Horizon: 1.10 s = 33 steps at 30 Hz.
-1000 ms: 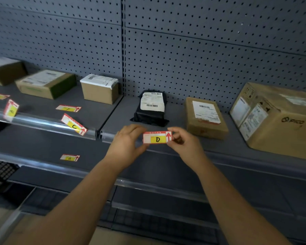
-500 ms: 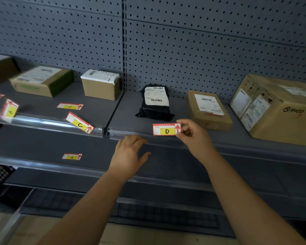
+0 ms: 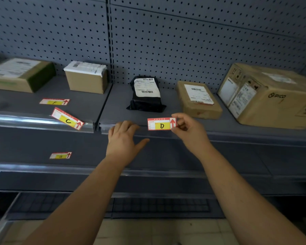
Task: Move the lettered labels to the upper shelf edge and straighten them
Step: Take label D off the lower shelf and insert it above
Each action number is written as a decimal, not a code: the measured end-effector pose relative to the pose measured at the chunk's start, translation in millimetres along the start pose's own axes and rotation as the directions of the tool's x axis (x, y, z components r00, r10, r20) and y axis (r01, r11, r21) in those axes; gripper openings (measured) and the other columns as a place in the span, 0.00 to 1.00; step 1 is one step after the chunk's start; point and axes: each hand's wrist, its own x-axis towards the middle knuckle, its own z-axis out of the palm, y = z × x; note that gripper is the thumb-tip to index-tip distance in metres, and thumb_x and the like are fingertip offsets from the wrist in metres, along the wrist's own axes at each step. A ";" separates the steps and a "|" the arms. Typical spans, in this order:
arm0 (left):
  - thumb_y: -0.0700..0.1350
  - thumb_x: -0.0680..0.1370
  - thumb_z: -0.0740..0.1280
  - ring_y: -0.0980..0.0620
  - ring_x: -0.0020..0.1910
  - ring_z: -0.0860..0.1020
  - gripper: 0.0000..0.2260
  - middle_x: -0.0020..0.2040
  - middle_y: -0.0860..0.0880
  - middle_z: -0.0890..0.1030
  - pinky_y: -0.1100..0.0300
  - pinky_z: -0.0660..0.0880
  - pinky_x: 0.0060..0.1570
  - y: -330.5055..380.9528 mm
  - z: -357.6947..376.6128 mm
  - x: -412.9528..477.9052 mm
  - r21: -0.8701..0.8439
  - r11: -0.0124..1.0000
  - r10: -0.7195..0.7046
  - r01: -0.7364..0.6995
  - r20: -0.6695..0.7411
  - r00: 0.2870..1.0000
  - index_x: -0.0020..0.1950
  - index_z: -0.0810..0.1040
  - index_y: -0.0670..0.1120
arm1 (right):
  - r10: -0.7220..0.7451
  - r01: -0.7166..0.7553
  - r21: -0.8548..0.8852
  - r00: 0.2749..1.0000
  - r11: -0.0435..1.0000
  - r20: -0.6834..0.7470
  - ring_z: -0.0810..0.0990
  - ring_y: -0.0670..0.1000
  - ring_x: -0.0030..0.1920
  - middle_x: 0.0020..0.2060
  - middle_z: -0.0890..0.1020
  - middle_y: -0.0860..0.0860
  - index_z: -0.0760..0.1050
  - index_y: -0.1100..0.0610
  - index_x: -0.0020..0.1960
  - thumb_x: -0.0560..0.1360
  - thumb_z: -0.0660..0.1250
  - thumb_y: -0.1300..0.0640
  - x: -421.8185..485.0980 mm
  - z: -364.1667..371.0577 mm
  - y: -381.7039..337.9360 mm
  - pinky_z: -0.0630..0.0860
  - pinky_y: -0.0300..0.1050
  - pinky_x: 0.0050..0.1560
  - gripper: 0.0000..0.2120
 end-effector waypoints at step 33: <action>0.59 0.69 0.72 0.49 0.54 0.71 0.19 0.52 0.51 0.75 0.53 0.61 0.60 15.3 7.7 7.1 0.017 0.997 -0.077 0.078 -0.070 0.995 0.53 0.79 0.49 | -0.079 0.081 -0.016 0.995 0.997 0.060 0.78 0.39 0.43 0.41 0.80 0.46 0.76 0.48 0.60 0.75 0.69 0.63 20.1 -2.9 11.5 0.73 0.28 0.44 0.17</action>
